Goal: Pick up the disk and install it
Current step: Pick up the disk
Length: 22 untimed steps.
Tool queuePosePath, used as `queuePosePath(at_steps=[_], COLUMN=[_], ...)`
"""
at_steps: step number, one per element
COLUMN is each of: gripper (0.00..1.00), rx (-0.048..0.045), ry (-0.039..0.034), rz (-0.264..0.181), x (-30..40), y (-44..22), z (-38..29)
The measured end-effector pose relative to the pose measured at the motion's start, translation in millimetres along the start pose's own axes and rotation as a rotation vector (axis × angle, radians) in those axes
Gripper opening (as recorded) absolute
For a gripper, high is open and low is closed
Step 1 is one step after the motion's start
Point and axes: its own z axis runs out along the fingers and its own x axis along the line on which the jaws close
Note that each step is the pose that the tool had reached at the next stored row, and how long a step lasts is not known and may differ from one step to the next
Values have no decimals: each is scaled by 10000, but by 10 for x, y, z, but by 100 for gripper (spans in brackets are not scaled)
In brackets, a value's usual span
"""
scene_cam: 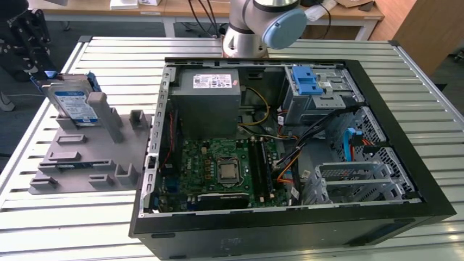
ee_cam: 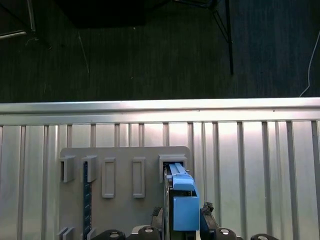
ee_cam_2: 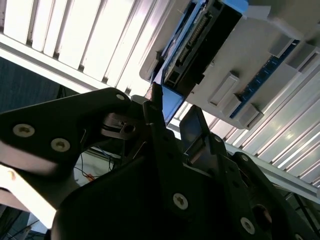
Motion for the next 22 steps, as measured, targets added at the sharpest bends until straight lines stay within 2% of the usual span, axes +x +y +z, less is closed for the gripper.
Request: queuePosePath(at_steps=[3, 4, 8, 15, 22], gripper=[42, 49, 49, 49, 49], rx=[-1, 1, -2, -2, -2], ry=[1, 0, 2, 2, 2], rz=[-7, -13, -25, -31, -31], x=[1, 2, -3, -6, -5], y=[30, 34, 38, 35, 35], z=[29, 41, 82, 200, 211])
